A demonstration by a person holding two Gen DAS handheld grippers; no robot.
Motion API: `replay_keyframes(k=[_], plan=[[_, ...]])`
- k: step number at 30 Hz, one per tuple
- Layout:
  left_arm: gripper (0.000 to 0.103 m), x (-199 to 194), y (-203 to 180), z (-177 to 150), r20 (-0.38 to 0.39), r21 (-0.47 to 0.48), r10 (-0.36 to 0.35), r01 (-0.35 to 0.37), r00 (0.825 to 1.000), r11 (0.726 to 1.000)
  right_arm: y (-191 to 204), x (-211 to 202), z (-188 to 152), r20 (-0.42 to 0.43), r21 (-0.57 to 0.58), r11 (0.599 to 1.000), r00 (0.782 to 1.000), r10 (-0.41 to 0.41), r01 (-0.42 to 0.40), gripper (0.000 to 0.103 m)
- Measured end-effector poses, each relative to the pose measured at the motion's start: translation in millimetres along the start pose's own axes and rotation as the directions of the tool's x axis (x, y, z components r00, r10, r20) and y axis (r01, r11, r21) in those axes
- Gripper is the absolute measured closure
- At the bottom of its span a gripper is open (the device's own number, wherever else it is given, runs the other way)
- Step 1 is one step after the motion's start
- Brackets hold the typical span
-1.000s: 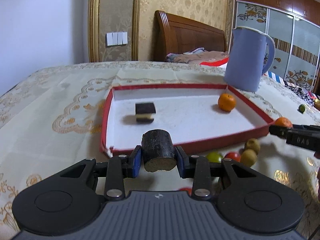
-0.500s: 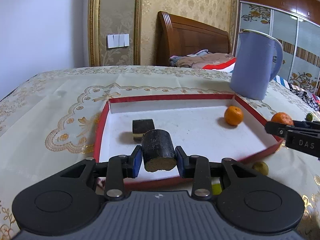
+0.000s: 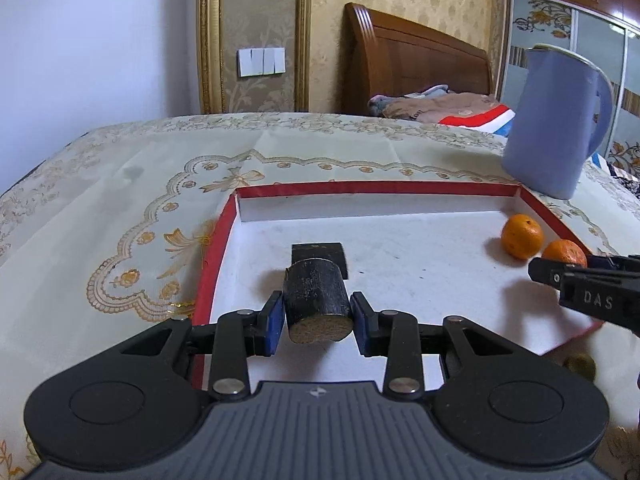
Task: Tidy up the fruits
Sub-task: 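Carry the log slice and tangerine into the box and open both grippers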
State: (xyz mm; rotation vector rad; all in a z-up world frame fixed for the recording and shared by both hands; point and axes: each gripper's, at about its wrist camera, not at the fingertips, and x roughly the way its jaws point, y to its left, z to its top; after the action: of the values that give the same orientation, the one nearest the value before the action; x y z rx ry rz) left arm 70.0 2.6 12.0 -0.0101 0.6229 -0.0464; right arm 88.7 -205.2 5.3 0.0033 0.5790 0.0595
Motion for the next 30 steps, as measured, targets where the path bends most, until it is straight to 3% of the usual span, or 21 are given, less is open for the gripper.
replay_keyframes(k=[8, 30], plan=[[0.068, 11.9, -0.3, 1.0, -0.037, -0.017, 0.011, -0.012, 0.999, 1.0, 3.9, 10.1, 3.2, -0.022, 0.009, 1.0, 1.0, 0.012, -0.012, 0.062], [0.068, 15.4, -10.5, -0.8, -0.019, 0.016, 0.04, -0.04, 0.999, 0.999, 8.0, 12.6, 0.9, -0.039, 0.015, 0.999, 0.998, 0.041, -0.04, 0.059]])
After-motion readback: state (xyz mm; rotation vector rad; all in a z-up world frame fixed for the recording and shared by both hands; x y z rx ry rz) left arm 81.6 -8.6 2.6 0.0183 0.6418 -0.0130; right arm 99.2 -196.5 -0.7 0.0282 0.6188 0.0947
